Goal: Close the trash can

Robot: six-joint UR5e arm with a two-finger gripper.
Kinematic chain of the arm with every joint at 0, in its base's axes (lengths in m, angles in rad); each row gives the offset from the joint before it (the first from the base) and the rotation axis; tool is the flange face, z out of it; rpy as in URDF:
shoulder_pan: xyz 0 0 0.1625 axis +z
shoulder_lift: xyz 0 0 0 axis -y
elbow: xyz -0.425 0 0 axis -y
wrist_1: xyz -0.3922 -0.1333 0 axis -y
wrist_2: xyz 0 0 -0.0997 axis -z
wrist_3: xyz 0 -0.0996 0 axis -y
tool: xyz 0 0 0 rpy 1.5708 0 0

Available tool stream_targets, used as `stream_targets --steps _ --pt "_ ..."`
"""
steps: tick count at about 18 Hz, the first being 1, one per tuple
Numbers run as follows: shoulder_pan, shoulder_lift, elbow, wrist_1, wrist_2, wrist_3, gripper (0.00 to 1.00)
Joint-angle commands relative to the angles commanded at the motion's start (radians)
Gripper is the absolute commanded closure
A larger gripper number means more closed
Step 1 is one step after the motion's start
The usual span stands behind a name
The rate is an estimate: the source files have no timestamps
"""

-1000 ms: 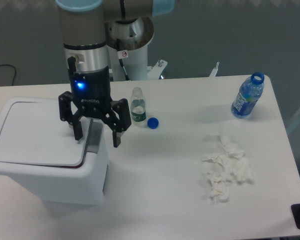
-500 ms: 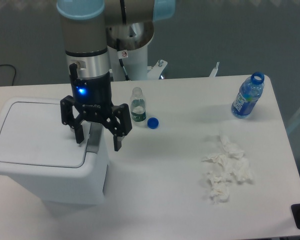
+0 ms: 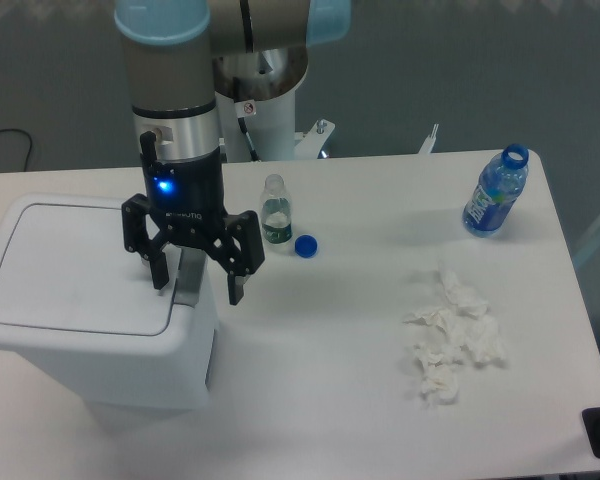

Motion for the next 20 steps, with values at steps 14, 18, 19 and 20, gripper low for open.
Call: stream_targets --steps 14,18,19,20 --pt "0.060 0.040 0.003 -0.008 0.000 0.078 0.00" --pt "0.161 0.066 -0.026 -0.017 0.000 0.227 0.00" --pt "0.184 0.066 -0.028 -0.017 0.000 0.267 0.00" --pt "0.213 0.064 -0.031 -0.018 0.000 0.300 0.00"
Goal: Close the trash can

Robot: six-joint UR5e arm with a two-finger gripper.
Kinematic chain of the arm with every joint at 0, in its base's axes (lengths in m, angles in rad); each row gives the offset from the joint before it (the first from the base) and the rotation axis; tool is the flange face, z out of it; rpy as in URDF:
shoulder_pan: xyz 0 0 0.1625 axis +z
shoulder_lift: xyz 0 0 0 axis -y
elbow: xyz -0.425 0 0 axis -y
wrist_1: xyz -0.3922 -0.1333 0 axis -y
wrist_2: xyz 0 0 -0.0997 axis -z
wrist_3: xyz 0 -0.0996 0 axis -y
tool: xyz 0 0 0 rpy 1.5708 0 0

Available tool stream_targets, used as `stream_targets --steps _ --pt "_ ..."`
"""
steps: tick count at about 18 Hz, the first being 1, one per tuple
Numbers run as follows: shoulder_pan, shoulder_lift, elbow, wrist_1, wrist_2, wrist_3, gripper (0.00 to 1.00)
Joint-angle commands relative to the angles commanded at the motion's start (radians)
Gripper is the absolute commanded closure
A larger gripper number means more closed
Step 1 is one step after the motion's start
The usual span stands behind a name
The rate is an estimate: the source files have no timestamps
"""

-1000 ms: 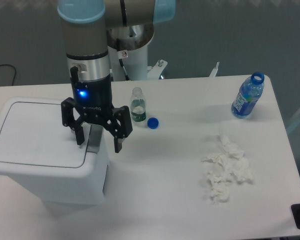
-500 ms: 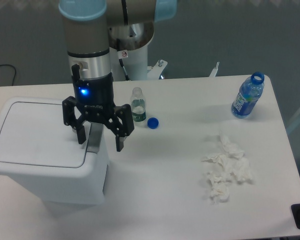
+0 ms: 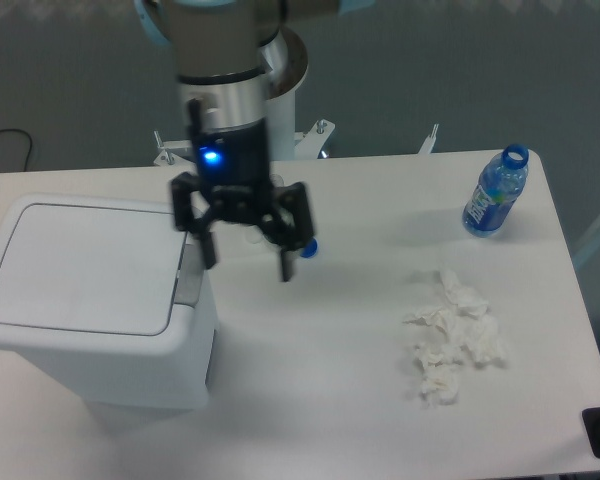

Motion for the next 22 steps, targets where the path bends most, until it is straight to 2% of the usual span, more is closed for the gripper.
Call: stream_targets --steps 4,8,13,18,22 --pt "0.098 -0.012 -0.006 -0.009 0.009 0.104 0.00" --pt "0.192 -0.023 -0.015 -0.015 0.048 0.353 0.00" --pt "0.302 -0.025 -0.014 -0.015 0.040 0.560 0.00" --pt "0.419 -0.017 -0.041 -0.028 -0.040 0.649 0.00" --pt "0.464 0.000 -0.064 -0.037 -0.043 0.741 0.00"
